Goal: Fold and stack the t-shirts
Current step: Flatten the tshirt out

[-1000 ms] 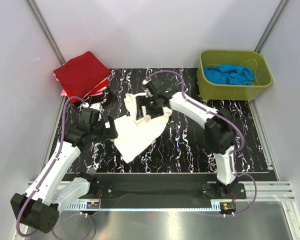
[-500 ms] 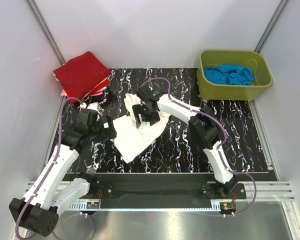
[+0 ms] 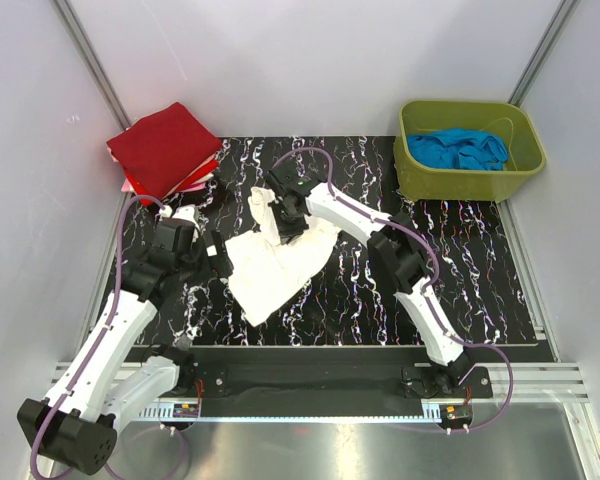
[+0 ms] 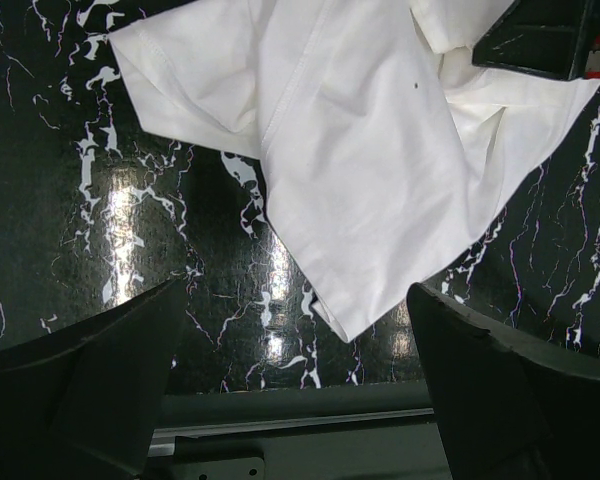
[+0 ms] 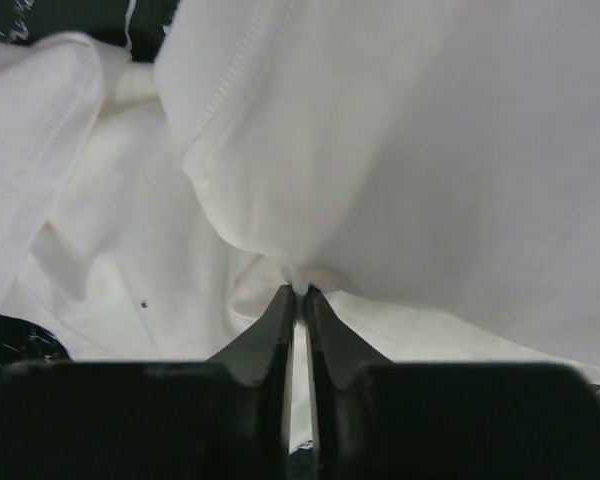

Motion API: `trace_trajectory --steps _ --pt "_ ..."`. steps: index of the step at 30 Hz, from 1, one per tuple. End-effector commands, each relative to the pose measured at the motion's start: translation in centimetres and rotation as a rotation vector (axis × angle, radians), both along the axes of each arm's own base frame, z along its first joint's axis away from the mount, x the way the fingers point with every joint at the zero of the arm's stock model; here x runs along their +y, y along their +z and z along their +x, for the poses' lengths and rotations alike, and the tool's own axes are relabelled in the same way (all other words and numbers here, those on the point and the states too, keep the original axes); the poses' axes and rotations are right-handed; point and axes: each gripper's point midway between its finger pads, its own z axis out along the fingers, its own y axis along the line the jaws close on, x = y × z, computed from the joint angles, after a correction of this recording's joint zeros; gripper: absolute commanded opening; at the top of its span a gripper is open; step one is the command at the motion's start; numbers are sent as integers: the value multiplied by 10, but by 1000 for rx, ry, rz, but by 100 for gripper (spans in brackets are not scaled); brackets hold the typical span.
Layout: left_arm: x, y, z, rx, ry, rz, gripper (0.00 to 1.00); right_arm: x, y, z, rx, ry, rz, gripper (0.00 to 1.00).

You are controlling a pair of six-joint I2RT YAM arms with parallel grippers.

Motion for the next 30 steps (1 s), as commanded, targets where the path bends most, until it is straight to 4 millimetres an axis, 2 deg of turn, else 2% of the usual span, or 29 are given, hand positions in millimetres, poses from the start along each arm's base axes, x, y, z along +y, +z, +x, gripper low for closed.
trace_trajectory --steps 1,2,5,8,9,10,11,12,13,14,16,17,18,19,20,21,22,23,24,26,27,30 --pt "0 11 6 -51 12 -6 99 -7 4 4 -23 -7 -38 12" --pt "0 11 6 -52 12 -7 99 -9 1 2 -15 -4 -47 0" --pt "0 10 7 -50 10 -7 99 -14 6 -3 -17 4 -48 0" --pt "0 10 7 -49 14 -6 99 -22 30 2 -36 -21 -13 0" --pt "0 9 7 -48 13 -4 99 -22 54 3 -53 -26 39 0" --pt "1 9 6 -50 15 -5 99 -25 69 8 -65 -43 74 0" --pt "0 10 7 -52 12 -7 99 -35 86 17 -81 -73 108 0" --pt "-2 11 6 -56 -2 -14 99 -41 122 20 -120 -88 172 0" --pt "-4 11 6 -58 -8 -20 99 -49 142 23 -141 -114 208 0" --pt "-9 12 5 -57 -31 -35 99 -70 180 30 -196 -156 263 0" --pt "-15 9 0 -26 -53 -41 99 -95 212 32 -243 -208 305 0" --pt "-23 10 -4 -17 -82 -43 99 -121 232 31 -277 -255 326 0" --pt "-30 4 -8 15 -74 -66 99 -131 238 29 -289 -268 335 0" --pt "-39 3 -10 18 -89 -93 99 -142 241 27 -297 -289 337 0" --pt "-53 -8 -21 49 -134 -105 99 -154 239 16 -290 -301 326 0" --pt "-63 -13 -22 65 -117 -138 99 -166 236 15 -289 -327 315 0" --pt "-71 -18 -25 79 -122 -144 99 -173 232 12 -283 -343 308 0" --pt "-83 -27 -35 95 -158 -133 99 -180 220 1 -259 -350 292 0" --pt "-92 -41 -37 126 -146 -141 99 -187 216 2 -263 -365 299 0" --pt "-107 -55 -48 158 -177 -129 99 -193 198 -10 -216 -378 303 0" --pt "-111 -68 -52 199 -171 -116 99 -196 194 -10 -213 -383 308 0" --pt "-121 -84 -55 229 -177 -74 99 -205 179 -16 -183 -402 292 0"
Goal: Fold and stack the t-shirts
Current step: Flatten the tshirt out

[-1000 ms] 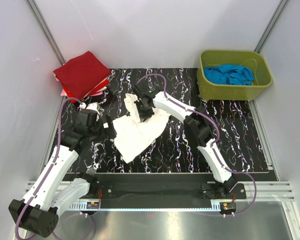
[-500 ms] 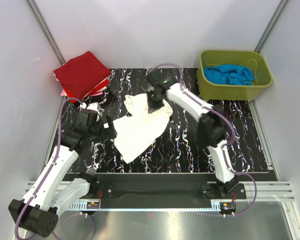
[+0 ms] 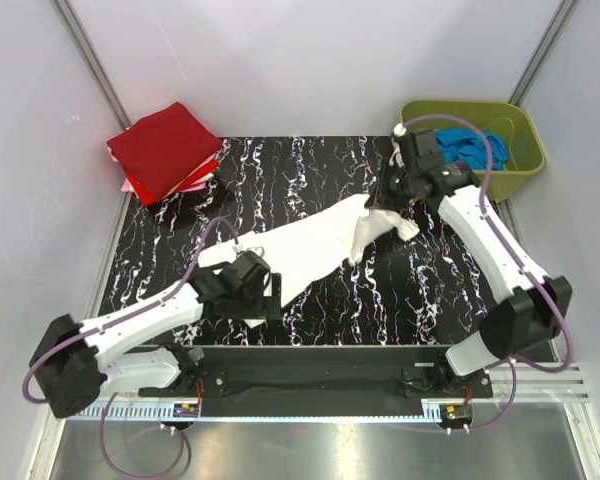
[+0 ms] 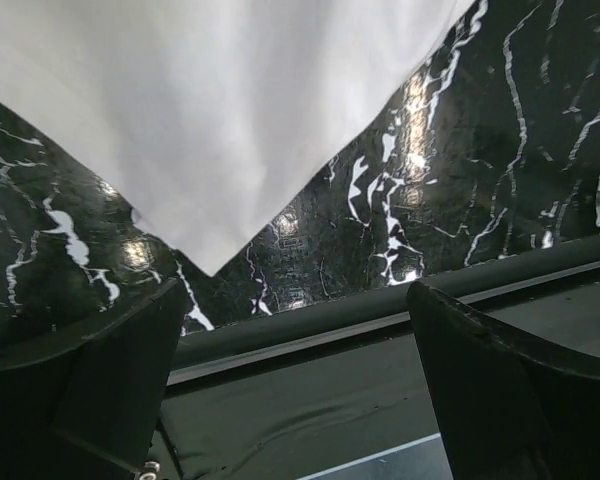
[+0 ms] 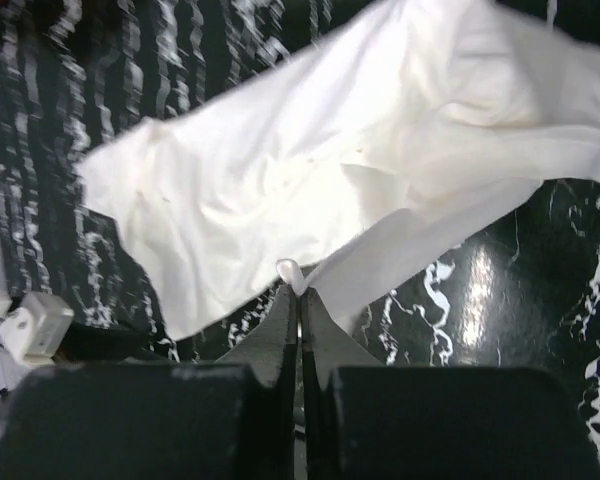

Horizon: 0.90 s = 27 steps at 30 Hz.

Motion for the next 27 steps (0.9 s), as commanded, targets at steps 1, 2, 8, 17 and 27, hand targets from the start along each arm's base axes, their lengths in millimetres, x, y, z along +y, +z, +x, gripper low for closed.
trace_trajectory --steps 1,2,8,17,27 --pt "-17 -4 14 -36 78 -24 99 -7 -40 -1 105 -16 -1 0" --pt "-15 -9 14 -33 83 -1 99 -8 -39 -2 100 -20 2 0" --pt "1 -29 10 -18 136 66 99 -23 -43 -7 102 -34 -5 0" --pt "10 -57 7 -9 171 95 99 -42 -52 -19 117 -59 -1 0" --pt "-5 -47 21 -58 103 69 0 -48 -58 -24 131 -61 2 0"
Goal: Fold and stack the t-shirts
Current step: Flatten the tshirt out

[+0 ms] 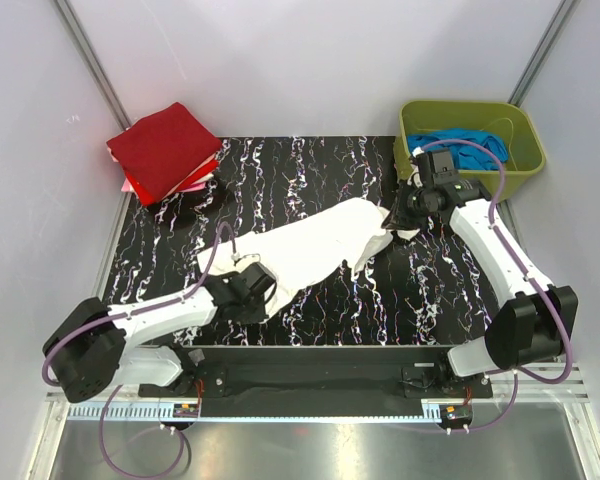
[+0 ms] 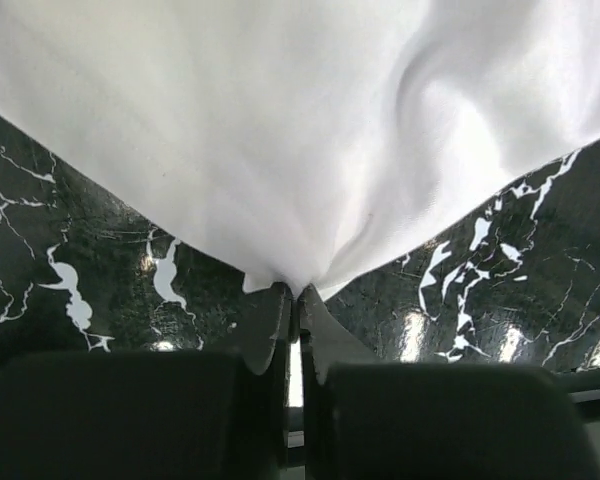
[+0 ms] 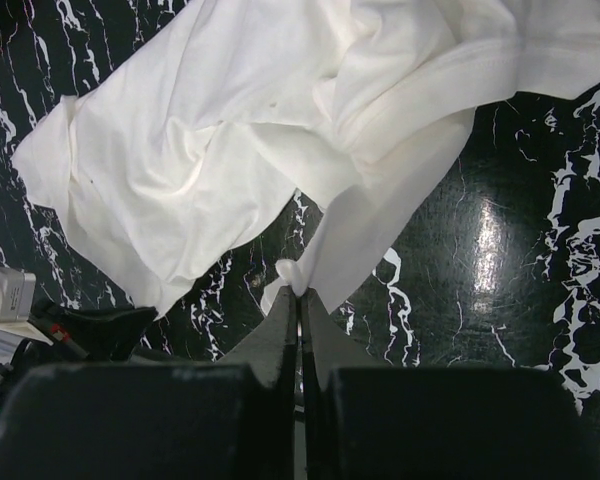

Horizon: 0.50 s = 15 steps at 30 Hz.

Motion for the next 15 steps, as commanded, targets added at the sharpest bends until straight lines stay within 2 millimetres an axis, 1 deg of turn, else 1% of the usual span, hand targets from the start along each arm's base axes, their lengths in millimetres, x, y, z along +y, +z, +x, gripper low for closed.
trace_trajectory --steps 1,2,3,4,5,6,7,8,9,10,11,12,13,14,15 --pt "-21 35 20 -69 -34 -43 0 -2 22 1 -76 17 18 0" --pt "-23 52 22 -86 -38 -62 0 -6 26 0 -86 9 12 0" --pt "-18 65 16 -69 -42 -47 0 -11 28 -4 -81 -1 -3 0" --pt "-20 84 16 -81 -47 -67 0 -18 38 -4 -103 -20 -32 0" --pt "-31 131 23 -143 -57 -158 0 -35 47 -5 -139 -80 -101 0" --pt "-22 145 16 -129 -58 -145 0 -44 54 -10 -150 -105 -133 0" --pt "-20 163 15 -147 -58 -163 0 -51 68 -10 -189 -134 -150 0" --pt "-20 201 21 -197 -62 -230 0 -63 83 -13 -240 -180 -182 0" --pt "-11 207 17 -179 -59 -223 0 -69 91 -15 -263 -200 -189 0" --pt "-8 216 20 -182 -62 -241 0 -71 106 -14 -300 -211 -188 0" --pt "-2 221 25 -152 -78 -291 0 -73 110 -11 -307 -217 -193 0" --pt "2 217 31 -131 -77 -318 0 -73 111 -7 -307 -217 -192 0" --pt "25 210 51 -118 13 -338 0 -73 118 -1 -318 -219 -187 0" --pt "21 200 55 -57 -36 -401 0 -68 105 8 -267 -199 -187 0" --pt "29 174 56 17 -11 -417 0 -66 102 13 -249 -190 -180 0"
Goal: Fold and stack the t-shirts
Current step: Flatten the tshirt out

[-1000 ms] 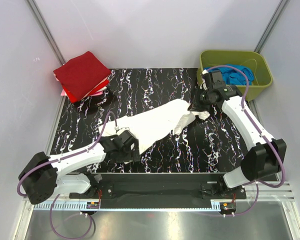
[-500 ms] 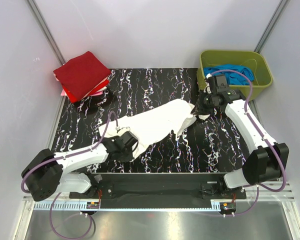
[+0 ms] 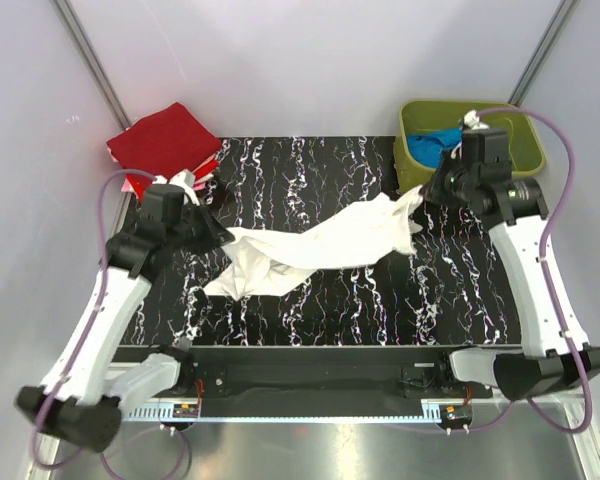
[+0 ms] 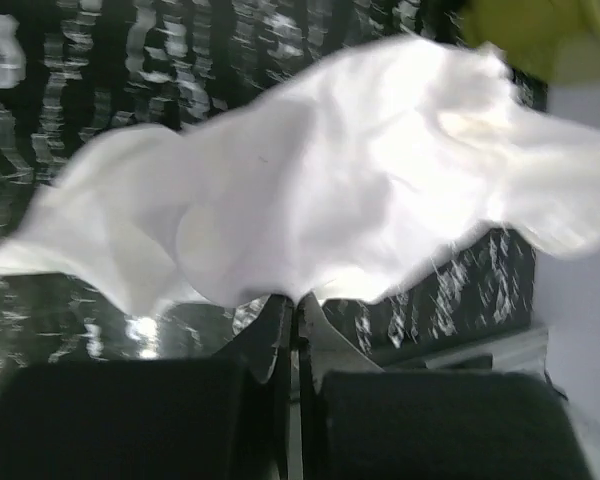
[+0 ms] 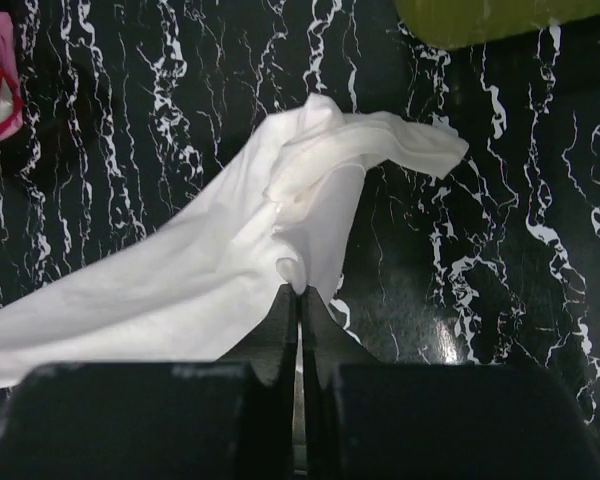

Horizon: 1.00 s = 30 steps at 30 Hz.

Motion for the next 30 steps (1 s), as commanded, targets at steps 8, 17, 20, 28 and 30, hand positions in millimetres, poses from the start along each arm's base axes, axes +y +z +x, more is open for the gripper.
trace_trajectory --steps 8,17,20,28,30 --pt "45 -149 -18 456 -44 -53 99 3 -28 31 94 11 -9 0" --pt "66 -141 -18 347 64 40 99 15 -48 28 132 54 36 0" --pt "65 -144 -7 324 96 25 91 18 -53 27 143 64 48 0" --pt "74 -161 30 302 176 56 66 19 -51 25 145 80 44 0" --pt "75 -163 38 295 181 65 65 21 -50 26 145 86 54 0"
